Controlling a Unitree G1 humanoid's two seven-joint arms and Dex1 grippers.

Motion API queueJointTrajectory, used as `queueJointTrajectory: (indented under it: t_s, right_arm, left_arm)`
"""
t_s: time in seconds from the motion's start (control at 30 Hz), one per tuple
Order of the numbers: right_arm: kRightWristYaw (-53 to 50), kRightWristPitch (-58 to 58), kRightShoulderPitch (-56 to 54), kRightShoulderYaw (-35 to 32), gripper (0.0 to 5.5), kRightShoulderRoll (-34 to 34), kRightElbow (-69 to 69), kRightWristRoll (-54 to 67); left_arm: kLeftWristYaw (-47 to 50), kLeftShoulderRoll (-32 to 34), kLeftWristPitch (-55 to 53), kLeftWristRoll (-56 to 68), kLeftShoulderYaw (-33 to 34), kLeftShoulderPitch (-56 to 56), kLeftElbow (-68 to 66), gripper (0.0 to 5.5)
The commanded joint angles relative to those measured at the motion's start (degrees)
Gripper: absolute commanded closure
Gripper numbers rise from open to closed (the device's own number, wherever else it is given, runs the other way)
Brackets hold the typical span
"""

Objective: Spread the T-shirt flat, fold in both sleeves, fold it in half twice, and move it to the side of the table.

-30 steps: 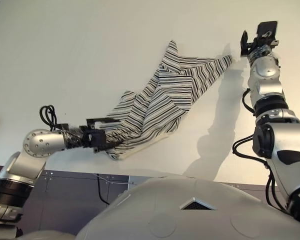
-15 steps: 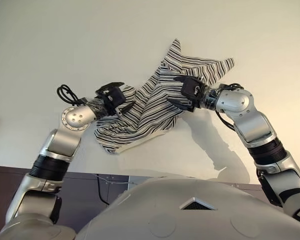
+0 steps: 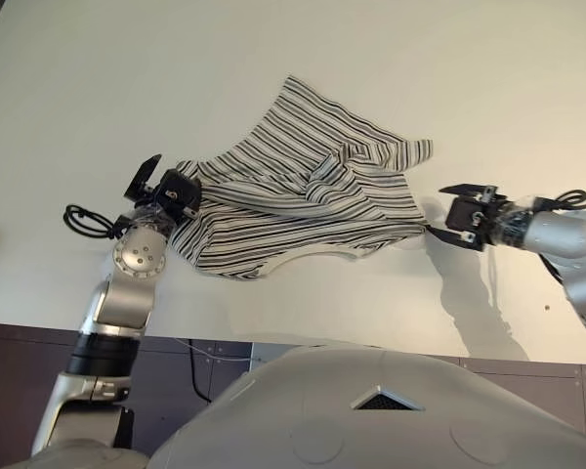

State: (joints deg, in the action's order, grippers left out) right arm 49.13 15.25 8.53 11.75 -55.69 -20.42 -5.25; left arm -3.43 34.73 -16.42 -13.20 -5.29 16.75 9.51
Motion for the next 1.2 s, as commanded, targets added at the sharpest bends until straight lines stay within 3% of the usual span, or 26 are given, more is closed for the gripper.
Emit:
queueJointTrajectory:
  t_s: [0.03, 0.13, 0.23, 0.3, 0.4, 0.5, 0.57, 0.7, 0.8, 0.87, 0.93, 1.0, 1.07, 1.13, 1.2]
  right_arm:
    - [3.33, 7.2, -4.33, -4.35, 2.14, 1.3, -3.94, 7.35]
    - [0.49, 15.33, -16.61, -4.98, 2.14, 11.36, -5.4, 15.67]
    - [-6.69, 14.32, -20.84, 2.9, 2.14, 20.98, 2.7, 10.25]
    - [-11.65, 10.67, -18.56, 8.66, 2.14, 23.33, 10.76, 3.47]
    - [-15.24, 6.2, -12.79, 11.05, 2.14, 20.09, 17.48, -3.14]
    - [-12.67, 4.04, -3.72, 2.74, 2.14, 8.64, 14.36, -3.21]
    - [-10.17, 3.47, -3.03, -0.71, 2.14, 4.48, 11.09, -2.21]
    - [-10.51, 7.65, -7.85, -4.13, 2.14, 9.59, 0.0, 3.17]
    - [-10.8, 9.69, -10.12, -8.78, 2.14, 13.78, -9.56, 10.26]
    - [-9.49, 5.61, -5.77, -8.98, 2.14, 12.98, -14.63, 10.69]
    - [-8.2, -7.1, 3.12, -6.17, 2.14, 8.97, -15.21, 4.64]
    - [-7.18, -18.53, 13.8, -4.88, 2.14, 5.91, -14.62, 0.08]
    - [-6.67, -22.2, 18.82, -4.83, 2.14, 5.72, -14.26, -0.18]
    - [-10.99, -21.13, 16.7, -3.53, 2.14, 9.21, -9.8, -4.94]
    - [-15.09, -18.69, 10.48, -0.78, 2.14, 13.52, -0.99, -10.53]
  left_arm:
    - [-1.18, -4.83, -9.45, -0.1, -0.43, 6.81, 4.95, 1.9]
    - [-3.84, -5.11, -7.13, 1.3, 0.26, 4.34, 9.39, 1.9]
    - [-5.73, -5.11, -5.39, 2.22, 1.51, 3.43, 11.27, 1.9]
    - [-8.33, -3.35, -4.08, 1.06, 0.18, 2.02, 8.33, 1.9]
    - [-12.05, -0.63, -1.55, -1.64, -3.16, 0.62, 2.2, 1.9]
    - [-11.71, 0.05, 1.03, -3.08, -3.23, 2.45, -0.41, 1.9]
    - [-8.26, -2.0, 1.77, -3.97, -1.81, 3.41, 0.39, 1.9]
    - [-3.06, -6.54, 5.63, -1.99, 2.58, 0.87, 5.22, 1.9]
    - [-7.49, -7.23, 5.45, 3.81, 5.54, 3.11, 16.14, 1.9]
    - [-13.48, -3.59, 3.76, 7.22, 8.24, 4.76, 21.83, 1.9]
    - [-21.54, 2.99, 6.11, 9.94, 13.11, 7.31, 23.0, 1.9]
    - [-33.34, 12.54, 14.02, 10.48, 17.56, 15.1, 19.4, 1.9]
    - [-44.59, 18.86, 23.31, 10.99, 22.98, 26.69, 15.47, 1.9]
    - [-46.62, 20.06, 26.86, 10.67, 22.66, 26.32, 12.24, 1.9]
    - [-40.55, 15.72, 29.04, 4.79, 16.36, 17.55, 8.0, 1.9]
